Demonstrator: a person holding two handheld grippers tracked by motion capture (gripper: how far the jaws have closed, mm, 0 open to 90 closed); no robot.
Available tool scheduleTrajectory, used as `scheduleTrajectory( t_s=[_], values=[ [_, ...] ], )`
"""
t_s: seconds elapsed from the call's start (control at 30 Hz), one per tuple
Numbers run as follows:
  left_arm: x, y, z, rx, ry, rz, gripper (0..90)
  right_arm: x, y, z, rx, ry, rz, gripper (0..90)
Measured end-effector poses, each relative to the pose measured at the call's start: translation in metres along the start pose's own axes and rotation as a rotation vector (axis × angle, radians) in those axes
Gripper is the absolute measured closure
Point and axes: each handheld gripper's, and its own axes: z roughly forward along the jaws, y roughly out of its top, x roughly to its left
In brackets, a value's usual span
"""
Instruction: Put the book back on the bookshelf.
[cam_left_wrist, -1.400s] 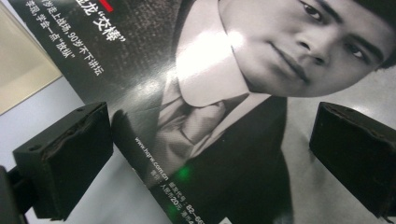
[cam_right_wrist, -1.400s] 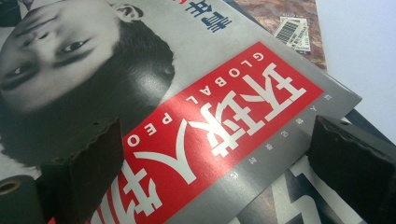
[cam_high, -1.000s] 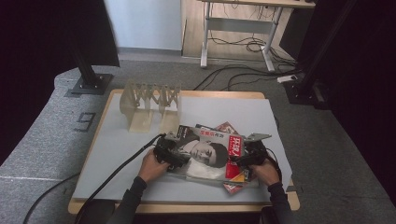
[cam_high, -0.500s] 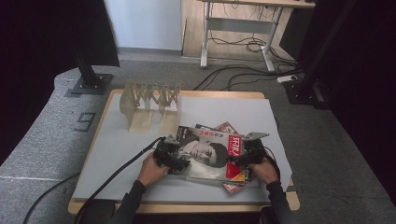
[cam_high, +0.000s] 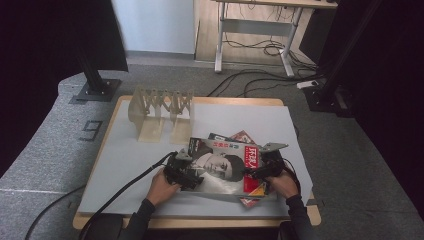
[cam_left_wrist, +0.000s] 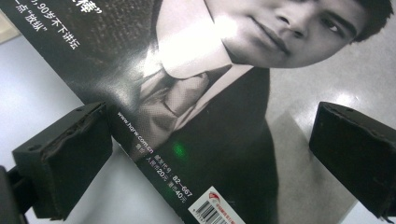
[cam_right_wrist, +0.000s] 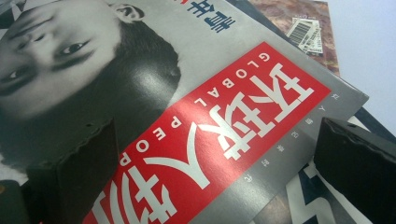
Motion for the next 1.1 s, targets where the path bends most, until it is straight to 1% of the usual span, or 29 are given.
scheduleTrajectory(
  t_s=[0.17,0.27,0.33,0.4,0.43,0.5,0.53,0.67,0.7,0.83,0.87,0.97,1.0,1.07,1.1],
  values=[
    [-0.009,-0.005,-0.002,0.013,-0.013,0.010,0.0,-0.001,-0.001,-0.001,0.004,0.015,-0.013,0.2],
    [-0.014,-0.008,-0.004,0.023,-0.019,0.031,0.0,-0.003,0.001,0.000,0.009,0.017,-0.015,0.2],
    [-0.016,-0.008,-0.006,0.032,-0.016,0.055,0.0,-0.003,0.002,0.001,0.011,0.016,-0.014,0.0],
    [-0.012,-0.006,-0.008,0.028,-0.038,0.039,0.0,-0.003,0.003,0.001,0.013,0.015,-0.011,0.0],
    [-0.010,-0.005,-0.009,0.020,-0.041,0.034,0.0,-0.003,0.003,0.001,0.012,0.013,-0.008,0.0],
    [-0.004,-0.002,-0.011,-0.017,-0.029,0.030,1.2,-0.002,0.002,0.001,0.008,0.008,-0.004,0.0],
    [-0.002,0.000,-0.011,-0.026,-0.028,0.032,1.2,-0.001,0.001,0.000,0.007,0.007,0.000,0.0],
    [0.006,0.006,-0.005,-0.031,0.001,0.052,0.8,0.002,-0.004,-0.004,0.007,0.010,0.009,0.0],
    [0.008,0.008,-0.004,-0.042,0.007,0.053,0.6,0.003,-0.005,-0.006,0.006,0.008,0.008,0.0],
    [0.012,0.017,0.001,-0.046,0.033,0.059,0.2,0.009,-0.012,-0.013,0.008,-0.001,0.001,0.0],
    [0.013,0.020,0.002,-0.056,0.042,0.059,0.2,0.011,-0.013,-0.014,0.008,-0.001,0.001,0.0],
    [0.017,0.027,0.003,-0.069,0.036,0.049,0.6,0.016,-0.019,-0.020,0.006,0.003,0.001,0.0],
    [0.017,0.028,0.004,-0.068,0.038,0.051,0.7,0.017,-0.021,-0.021,0.005,0.005,0.000,0.0],
    [0.018,0.033,0.006,-0.060,0.039,0.069,0.7,0.019,-0.024,-0.024,0.005,0.008,-0.001,0.0],
    [0.019,0.036,0.008,-0.062,0.035,0.069,0.7,0.020,-0.026,-0.026,0.003,0.010,-0.002,0.0]
  ],
)
